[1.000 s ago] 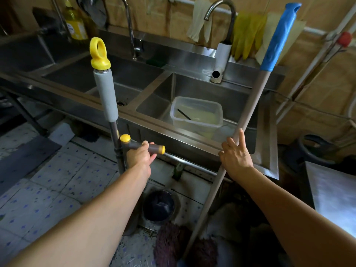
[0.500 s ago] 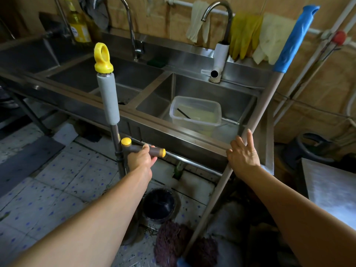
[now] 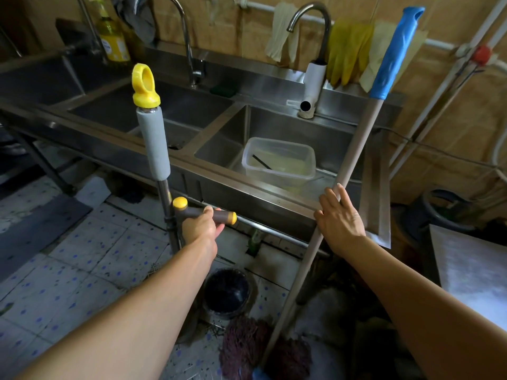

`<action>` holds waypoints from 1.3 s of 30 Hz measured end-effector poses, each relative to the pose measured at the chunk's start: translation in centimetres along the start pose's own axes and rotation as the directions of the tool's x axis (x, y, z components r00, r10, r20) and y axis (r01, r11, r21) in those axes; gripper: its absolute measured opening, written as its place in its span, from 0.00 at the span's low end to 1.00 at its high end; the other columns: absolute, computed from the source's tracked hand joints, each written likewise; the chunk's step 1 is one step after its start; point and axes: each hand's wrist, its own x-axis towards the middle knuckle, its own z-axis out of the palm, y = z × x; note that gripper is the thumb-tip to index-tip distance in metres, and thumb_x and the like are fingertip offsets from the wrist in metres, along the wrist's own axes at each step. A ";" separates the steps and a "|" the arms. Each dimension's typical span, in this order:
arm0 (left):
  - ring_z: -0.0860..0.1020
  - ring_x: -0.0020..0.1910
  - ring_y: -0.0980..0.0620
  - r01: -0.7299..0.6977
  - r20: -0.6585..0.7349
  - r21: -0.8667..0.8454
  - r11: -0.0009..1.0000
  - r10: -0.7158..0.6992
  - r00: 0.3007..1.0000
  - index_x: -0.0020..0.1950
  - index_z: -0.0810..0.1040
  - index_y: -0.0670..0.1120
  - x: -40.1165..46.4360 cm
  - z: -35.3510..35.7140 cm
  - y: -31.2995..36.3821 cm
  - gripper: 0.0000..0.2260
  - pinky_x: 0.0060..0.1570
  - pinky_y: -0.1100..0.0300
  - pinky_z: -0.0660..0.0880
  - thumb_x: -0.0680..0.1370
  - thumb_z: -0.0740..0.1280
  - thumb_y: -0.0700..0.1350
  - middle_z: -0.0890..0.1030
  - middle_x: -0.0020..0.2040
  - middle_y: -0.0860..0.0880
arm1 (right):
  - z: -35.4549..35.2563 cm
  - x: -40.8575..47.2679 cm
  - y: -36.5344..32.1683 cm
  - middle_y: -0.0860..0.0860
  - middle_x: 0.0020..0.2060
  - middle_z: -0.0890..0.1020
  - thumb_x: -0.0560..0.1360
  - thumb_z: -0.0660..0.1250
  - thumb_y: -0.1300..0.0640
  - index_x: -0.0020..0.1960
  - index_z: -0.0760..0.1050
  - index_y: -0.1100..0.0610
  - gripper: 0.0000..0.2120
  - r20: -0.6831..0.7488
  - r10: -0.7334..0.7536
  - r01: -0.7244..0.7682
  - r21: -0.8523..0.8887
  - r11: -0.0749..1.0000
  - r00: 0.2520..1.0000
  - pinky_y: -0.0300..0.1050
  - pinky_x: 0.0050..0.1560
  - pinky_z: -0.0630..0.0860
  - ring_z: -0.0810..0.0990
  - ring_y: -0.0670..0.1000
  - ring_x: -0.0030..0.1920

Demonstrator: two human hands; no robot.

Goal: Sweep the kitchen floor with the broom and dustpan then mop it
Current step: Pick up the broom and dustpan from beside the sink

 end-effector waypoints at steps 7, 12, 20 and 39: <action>0.79 0.49 0.49 -0.009 0.029 -0.017 1.000 0.010 1.000 0.50 0.73 0.40 -0.3 0.2 0.4 0.03 0.49 0.56 0.76 0.80 0.63 0.40 0.81 0.53 0.42 | 0.1 0.7 -0.2 0.55 0.58 0.74 0.75 0.65 0.53 0.58 0.80 0.56 0.14 -0.116 0.144 -0.130 0.122 0.984 0.983 0.59 0.73 0.53 0.66 0.60 0.65; 0.80 0.51 0.48 -0.012 0.018 -0.007 1.000 0.012 1.000 0.53 0.73 0.39 0.8 0.0 0.0 0.07 0.47 0.57 0.77 0.79 0.64 0.42 0.81 0.54 0.43 | 0.8 1.9 -0.3 0.61 0.46 0.78 0.56 0.81 0.63 0.37 0.83 0.63 0.12 -0.242 0.298 -0.227 0.283 0.932 0.923 0.59 0.56 0.72 0.74 0.63 0.51; 0.80 0.53 0.47 -0.016 -0.009 0.017 1.000 0.016 1.000 0.58 0.73 0.37 1.2 -0.2 -0.6 0.11 0.47 0.57 0.78 0.79 0.65 0.42 0.80 0.54 0.42 | 1.5 1.4 -0.7 0.64 0.46 0.73 0.65 0.69 0.73 0.48 0.73 0.67 0.13 -0.256 0.597 -0.299 0.678 0.672 0.760 0.51 0.33 0.75 0.74 0.63 0.39; 0.79 0.48 0.48 0.035 0.048 0.037 0.999 -0.037 0.998 0.60 0.72 0.36 1.1 -2.5 0.4 0.13 0.47 0.56 0.77 0.79 0.65 0.41 0.80 0.53 0.41 | -3.1 -0.9 -2.4 0.62 0.53 0.78 0.81 0.59 0.56 0.52 0.58 0.56 0.09 0.372 0.616 -0.384 0.915 -0.119 0.694 0.56 0.46 0.79 0.79 0.64 0.48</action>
